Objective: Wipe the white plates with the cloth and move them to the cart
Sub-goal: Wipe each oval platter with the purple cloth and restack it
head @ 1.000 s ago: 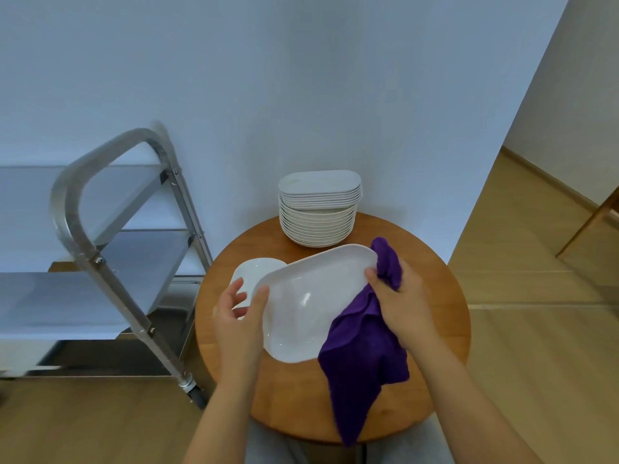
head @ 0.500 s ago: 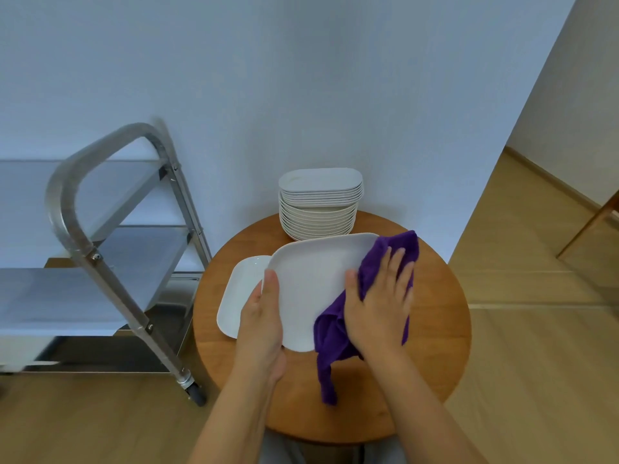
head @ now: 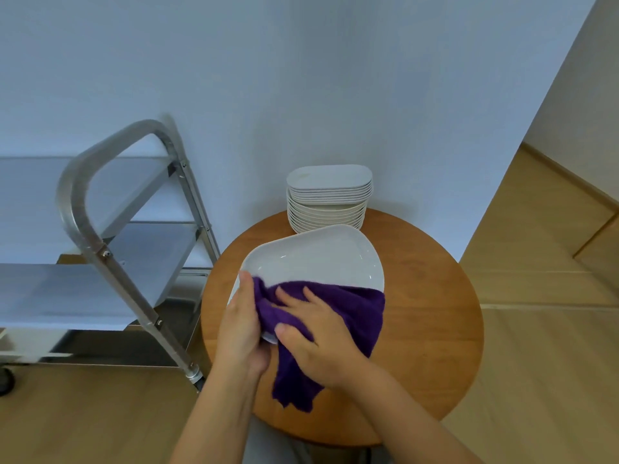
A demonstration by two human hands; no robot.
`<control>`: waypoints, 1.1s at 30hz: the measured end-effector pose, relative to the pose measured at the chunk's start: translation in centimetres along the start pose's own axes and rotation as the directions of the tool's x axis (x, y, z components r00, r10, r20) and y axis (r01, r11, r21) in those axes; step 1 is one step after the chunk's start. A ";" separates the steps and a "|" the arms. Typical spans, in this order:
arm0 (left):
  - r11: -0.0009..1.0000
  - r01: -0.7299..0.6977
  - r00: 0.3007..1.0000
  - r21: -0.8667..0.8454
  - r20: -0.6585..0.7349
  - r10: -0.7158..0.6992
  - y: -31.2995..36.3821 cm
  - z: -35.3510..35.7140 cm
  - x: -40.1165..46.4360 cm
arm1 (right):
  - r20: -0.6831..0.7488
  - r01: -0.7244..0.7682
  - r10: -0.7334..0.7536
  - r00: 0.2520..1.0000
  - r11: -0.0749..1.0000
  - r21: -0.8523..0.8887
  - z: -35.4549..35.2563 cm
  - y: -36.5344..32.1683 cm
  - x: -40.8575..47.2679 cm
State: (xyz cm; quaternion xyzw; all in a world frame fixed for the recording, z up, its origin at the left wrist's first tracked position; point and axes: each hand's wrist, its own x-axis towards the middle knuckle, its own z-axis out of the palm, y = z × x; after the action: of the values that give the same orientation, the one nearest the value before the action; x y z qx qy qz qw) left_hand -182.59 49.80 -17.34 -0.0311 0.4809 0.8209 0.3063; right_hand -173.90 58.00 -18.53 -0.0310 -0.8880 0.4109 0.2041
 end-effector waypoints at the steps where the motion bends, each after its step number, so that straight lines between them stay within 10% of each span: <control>1: 0.999 0.005 1.000 -0.039 -0.017 -0.005 0.3 -0.2 0.1 | -0.017 0.005 -0.004 1.000 0.999 0.052 -0.3 0.3 -0.4; 7: 0.999 0.032 0.997 0.024 -0.073 -0.030 -0.3 -1.3 1.1 | -0.303 -0.197 0.277 0.912 0.943 0.269 -2.8 3.6 -0.6; 15: 1.000 0.024 0.891 0.010 -0.454 -0.016 -0.7 -4.7 4.8 | -0.569 -0.245 0.697 0.437 0.701 0.670 -7.4 6.5 1.4; 23: 0.997 0.006 0.840 -0.072 -0.540 -0.044 -2.8 -4.8 7.2 | -0.478 -0.312 0.668 0.570 0.714 0.626 -4.7 7.5 4.2; 26: 0.967 0.033 0.834 0.254 -0.540 0.113 -4.0 -5.1 8.2 | -0.448 -0.328 0.670 0.592 0.708 0.625 -3.5 7.8 4.3; 29: 0.693 0.061 0.852 0.718 -0.399 0.339 -4.4 -6.1 8.8 | -0.407 -0.369 0.687 0.603 0.692 0.621 -2.5 7.9 4.3; 33: 0.581 0.035 0.867 0.813 -0.314 0.387 -4.7 -7.3 8.9 | -0.351 -0.439 0.705 0.617 0.678 0.590 -1.8 7.9 4.0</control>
State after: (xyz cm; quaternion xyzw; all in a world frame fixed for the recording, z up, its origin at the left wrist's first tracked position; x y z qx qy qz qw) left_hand -189.02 49.76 -27.90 -0.0351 0.8540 0.5132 0.0781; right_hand -177.78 65.41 -21.96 -0.3908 -0.6083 0.6195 0.3059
